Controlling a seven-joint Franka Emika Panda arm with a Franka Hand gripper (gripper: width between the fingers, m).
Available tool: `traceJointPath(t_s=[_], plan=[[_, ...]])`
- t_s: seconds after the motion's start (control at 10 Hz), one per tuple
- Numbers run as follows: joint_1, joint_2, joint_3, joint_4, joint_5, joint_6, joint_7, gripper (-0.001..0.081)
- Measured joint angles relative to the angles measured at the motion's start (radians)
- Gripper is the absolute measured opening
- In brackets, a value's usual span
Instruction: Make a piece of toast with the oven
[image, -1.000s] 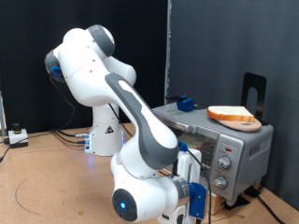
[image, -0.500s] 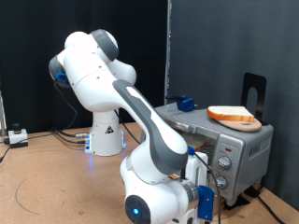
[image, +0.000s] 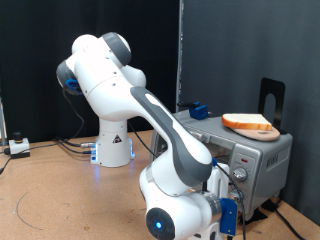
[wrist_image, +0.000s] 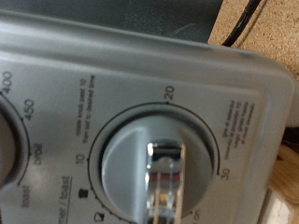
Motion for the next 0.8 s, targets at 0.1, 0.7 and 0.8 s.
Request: traceJointPath(t_s=[0.1,0.7,0.8], plan=[[0.005,0.0,0.0,-0.001,0.0,0.004,0.0,0.0809],[0.022,0.001,0.0,-0.006,0.012,0.02,0.005,0.0721],[0.024,0.001,0.0,-0.007,0.012,0.023,0.006,0.0721]])
